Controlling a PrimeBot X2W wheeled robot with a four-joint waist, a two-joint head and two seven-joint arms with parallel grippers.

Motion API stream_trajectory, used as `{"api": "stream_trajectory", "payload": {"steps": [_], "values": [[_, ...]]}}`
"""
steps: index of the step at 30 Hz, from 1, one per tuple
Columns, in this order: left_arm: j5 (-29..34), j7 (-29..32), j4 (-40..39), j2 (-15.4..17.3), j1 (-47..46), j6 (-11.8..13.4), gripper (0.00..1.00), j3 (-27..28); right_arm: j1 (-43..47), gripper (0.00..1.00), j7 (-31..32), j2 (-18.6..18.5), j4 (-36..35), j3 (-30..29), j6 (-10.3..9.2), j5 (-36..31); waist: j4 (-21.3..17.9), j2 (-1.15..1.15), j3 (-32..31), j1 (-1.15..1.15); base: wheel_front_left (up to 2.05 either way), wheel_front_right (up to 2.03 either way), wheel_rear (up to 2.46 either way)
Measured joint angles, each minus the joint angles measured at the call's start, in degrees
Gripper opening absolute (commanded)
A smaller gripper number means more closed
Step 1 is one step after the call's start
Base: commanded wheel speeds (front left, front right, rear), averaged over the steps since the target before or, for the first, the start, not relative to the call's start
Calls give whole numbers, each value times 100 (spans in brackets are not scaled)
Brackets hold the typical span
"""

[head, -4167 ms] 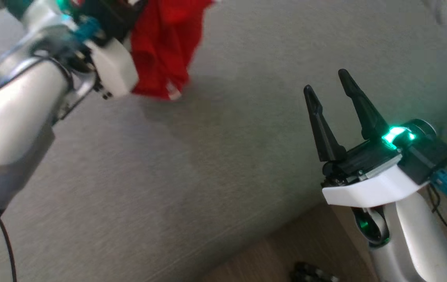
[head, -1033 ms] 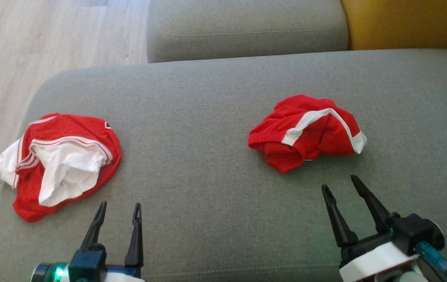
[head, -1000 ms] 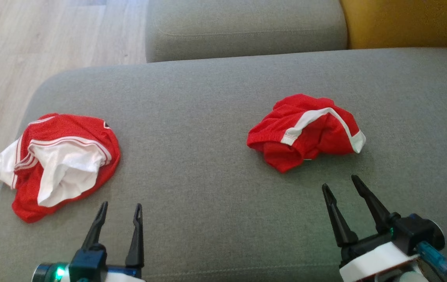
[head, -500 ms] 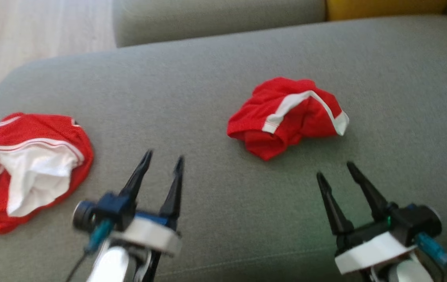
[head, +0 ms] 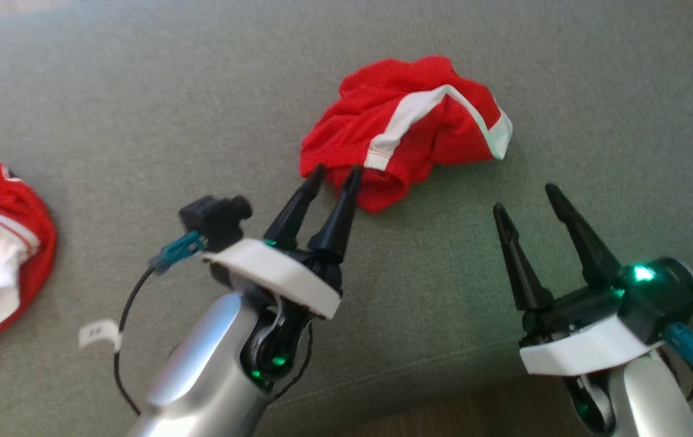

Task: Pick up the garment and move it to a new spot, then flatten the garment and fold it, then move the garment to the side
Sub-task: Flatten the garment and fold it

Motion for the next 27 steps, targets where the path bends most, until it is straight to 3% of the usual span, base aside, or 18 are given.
{"api": "stream_trajectory", "payload": {"steps": [9, 22, 23, 24, 25, 26, 27], "values": [[-325, 297, 538, 0, -692, 11, 100, -600, -290, 100, 0, -1, -99, -36, 0, 110, -241, 0, 576, -1, 0, 0, 0], [-521, 153, 869, 1, -1115, 135, 100, -655, -414, 100, 0, 0, -115, -26, 0, 188, -317, 0, 726, -2, 0, 0, 0], [-521, 137, 902, 1, -1147, 132, 83, -687, -414, 100, 0, 0, -115, -25, 0, 188, -316, 0, 725, -2, 0, 0, 0], [-536, 137, 936, 0, -1177, 133, 83, -719, -414, 100, 0, 0, -115, -25, 0, 188, -314, 0, 722, -2, 0, 0, 0], [-622, 137, 953, -1, -1182, 132, 50, -734, -414, 100, 0, 0, -115, -26, 0, 188, -310, 0, 718, -1, 0, 0, 0], [-690, 142, 977, 1, -1183, 122, 31, -776, -414, 100, 0, 0, -115, -27, 0, 188, -304, 0, 712, -2, 0, 0, 0], [-711, 145, 998, 0, -1183, 99, 1, -823, -414, 100, 0, 0, -116, -30, 0, 188, -296, 0, 706, -2, 0, 0, 0]]}}
